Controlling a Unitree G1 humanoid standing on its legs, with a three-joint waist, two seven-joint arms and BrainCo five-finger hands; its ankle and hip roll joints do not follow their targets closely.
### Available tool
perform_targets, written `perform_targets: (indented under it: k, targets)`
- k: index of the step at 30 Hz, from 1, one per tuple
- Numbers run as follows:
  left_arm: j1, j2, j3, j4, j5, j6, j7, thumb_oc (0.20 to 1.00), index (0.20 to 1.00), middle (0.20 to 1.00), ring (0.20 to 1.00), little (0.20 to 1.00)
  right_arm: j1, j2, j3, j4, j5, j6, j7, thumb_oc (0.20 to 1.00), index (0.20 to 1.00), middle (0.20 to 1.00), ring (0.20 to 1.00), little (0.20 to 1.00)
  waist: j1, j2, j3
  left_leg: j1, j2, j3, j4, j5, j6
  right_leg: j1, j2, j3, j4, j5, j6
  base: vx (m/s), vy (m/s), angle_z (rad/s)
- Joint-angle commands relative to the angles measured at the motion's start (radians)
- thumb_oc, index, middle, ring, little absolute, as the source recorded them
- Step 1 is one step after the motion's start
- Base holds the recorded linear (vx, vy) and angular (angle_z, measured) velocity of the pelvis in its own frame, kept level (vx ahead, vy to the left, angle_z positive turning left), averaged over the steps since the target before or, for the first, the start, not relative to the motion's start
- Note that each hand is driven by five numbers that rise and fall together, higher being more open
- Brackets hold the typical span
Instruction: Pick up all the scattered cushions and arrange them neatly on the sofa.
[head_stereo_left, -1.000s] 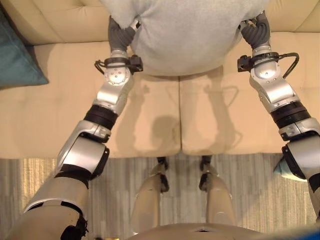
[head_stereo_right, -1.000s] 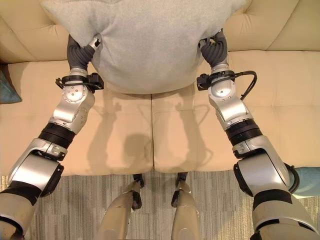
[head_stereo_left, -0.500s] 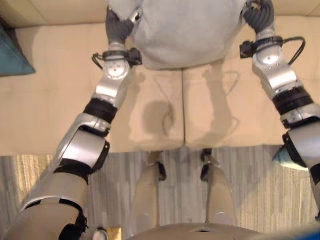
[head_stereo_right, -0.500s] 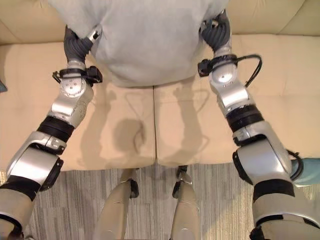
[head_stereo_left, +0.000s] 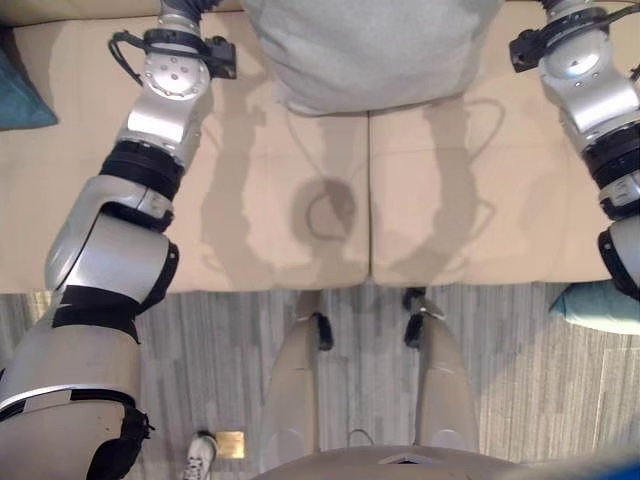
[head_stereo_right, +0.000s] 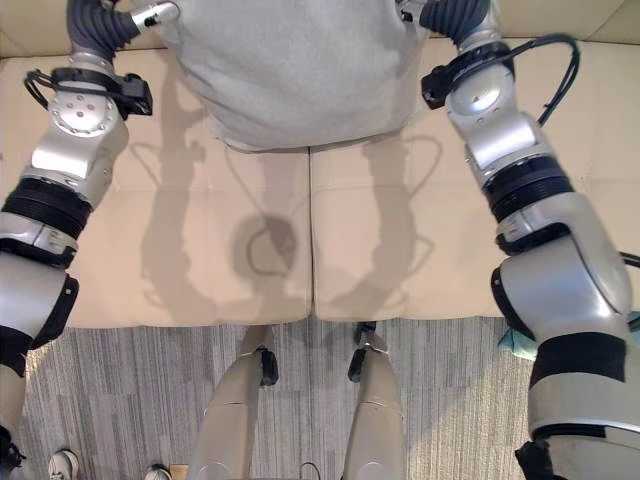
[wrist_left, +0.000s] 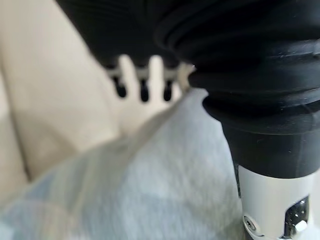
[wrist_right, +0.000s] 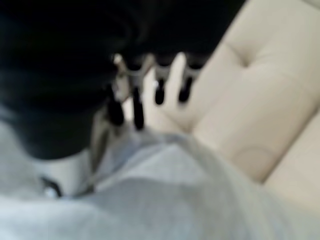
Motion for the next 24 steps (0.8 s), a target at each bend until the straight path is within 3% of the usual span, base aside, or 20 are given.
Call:
perform_targets:
  k: [1,4,8,9,11,12,14,15,17,19,20,21,24]
  targets:
    - [-0.042,0.055,0.048,0.075,0.015,-0.039,0.011,1.000,1.000,1.000,1.000,1.000,-0.025,0.028,0.025,0.035,-0.026,-0.033,0.003,1.000,1.000,1.000,1.000,1.000,0.001,-0.062,-0.089,0.084,0.023,-0.009,0.053,-0.143,-0.116,0.191,0.002,0.015,-0.328,0.173,0.074,0.00,0.000,0.00]
    - [-0.005,0.143,0.078,0.089,0.014,-0.037,-0.003,1.000,1.000,1.000,1.000,1.000,0.000,-0.042,-0.001,0.039,-0.016,-0.037,0.002,1.000,1.000,1.000,1.000,1.000,0.001,-0.059,-0.103,0.113,0.022,-0.006,0.061,-0.154,-0.117,0.217,0.001,0.015,-0.331,0.175,0.073,0.01,0.008,0.00]
    - [0.083,0.181,0.145,0.032,-0.010,-0.051,-0.019,1.000,1.000,1.000,1.000,1.000,0.079,-0.081,-0.082,0.000,0.002,-0.053,-0.006,1.000,1.000,1.000,1.000,1.000,-0.001,-0.056,-0.111,0.143,0.022,-0.004,0.058,-0.159,-0.117,0.245,0.005,0.015,-0.335,0.173,0.071,0.01,0.001,-0.01]
    - [0.215,0.194,0.233,-0.077,-0.033,-0.066,-0.037,1.000,1.000,1.000,1.000,1.000,0.196,-0.103,-0.170,-0.077,-0.001,-0.058,-0.002,1.000,1.000,1.000,1.000,1.000,-0.003,-0.054,-0.115,0.174,0.023,-0.002,0.051,-0.161,-0.117,0.274,0.006,0.008,-0.336,0.166,0.069,0.04,-0.008,0.04]
    - [0.237,0.194,0.244,-0.092,-0.030,-0.063,-0.034,1.000,1.000,1.000,1.000,1.000,0.211,-0.102,-0.175,-0.089,-0.005,-0.054,-0.004,1.000,1.000,1.000,1.000,1.000,-0.004,-0.053,-0.119,0.179,0.023,-0.002,0.049,-0.161,-0.117,0.279,0.006,0.007,-0.338,0.166,0.069,0.00,-0.019,0.06]
    - [0.477,0.172,0.376,-0.269,-0.032,-0.083,-0.067,1.000,1.000,1.000,1.000,1.000,0.441,-0.121,-0.307,-0.233,-0.037,-0.065,0.027,1.000,1.000,1.000,1.000,1.000,-0.006,-0.057,-0.122,0.229,0.021,0.013,0.037,-0.140,-0.105,0.325,0.002,-0.014,-0.335,0.171,0.056,-0.01,-0.048,0.03]
    - [0.672,0.148,0.463,-0.399,-0.011,-0.079,-0.102,1.000,1.000,1.000,1.000,1.000,0.612,-0.122,-0.396,-0.337,-0.054,-0.066,0.064,1.000,1.000,1.000,1.000,1.000,-0.005,-0.058,-0.127,0.280,0.021,0.013,0.023,-0.143,-0.103,0.376,0.003,-0.026,-0.336,0.159,0.053,0.03,-0.049,0.08]
    - [0.683,0.147,0.467,-0.407,-0.009,-0.076,-0.101,1.000,1.000,1.000,1.000,1.000,0.622,-0.122,-0.400,-0.344,-0.056,-0.063,0.064,1.000,1.000,1.000,1.000,1.000,-0.006,-0.058,-0.128,0.284,0.020,0.013,0.021,-0.142,-0.103,0.380,0.003,-0.027,-0.337,0.159,0.053,0.04,-0.038,0.11]
    - [0.861,0.096,0.535,-0.455,0.014,-0.061,-0.141,1.000,1.000,1.000,1.000,1.000,0.790,-0.102,-0.469,-0.427,-0.086,-0.070,0.113,1.000,1.000,1.000,1.000,1.000,-0.005,-0.061,-0.128,0.333,0.023,0.012,0.020,-0.146,-0.104,0.434,0.002,-0.040,-0.335,0.145,0.052,0.05,-0.047,0.06]
    - [1.089,0.012,0.584,-0.481,0.139,-0.025,-0.188,1.000,1.000,1.000,1.000,1.000,1.010,-0.044,-0.552,-0.506,-0.155,-0.071,0.184,1.000,1.000,1.000,1.000,1.000,-0.008,-0.061,-0.132,0.408,0.031,0.012,0.015,-0.153,-0.104,0.509,0.007,-0.054,-0.336,0.131,0.054,0.06,-0.048,0.08]
    - [1.089,0.012,0.584,-0.481,0.139,-0.025,-0.188,1.000,1.000,1.000,1.000,1.000,1.010,-0.044,-0.552,-0.507,-0.155,-0.071,0.184,1.000,1.000,1.000,1.000,1.000,-0.008,-0.061,-0.132,0.409,0.031,0.012,0.015,-0.152,-0.104,0.509,0.007,-0.054,-0.336,0.131,0.054,0.04,-0.055,0.00]
    - [1.200,-0.046,0.589,-0.458,0.225,-0.002,-0.204,1.000,1.000,1.000,1.000,1.000,1.126,0.007,-0.580,-0.529,-0.192,-0.076,0.223,1.000,1.000,1.000,1.000,1.000,-0.012,-0.058,-0.137,0.451,0.039,0.013,0.015,-0.156,-0.103,0.548,0.010,-0.063,-0.335,0.122,0.053,0.03,-0.047,-0.09]
    - [1.325,-0.149,0.602,-0.381,0.312,0.040,-0.217,1.000,1.000,1.000,1.000,1.000,1.250,0.075,-0.600,-0.519,-0.238,-0.067,0.263,1.000,1.000,1.000,1.000,1.000,-0.016,-0.052,-0.152,0.520,0.051,0.018,-0.003,-0.156,-0.104,0.603,0.016,-0.072,-0.338,0.112,0.050,0.00,-0.054,-0.07]
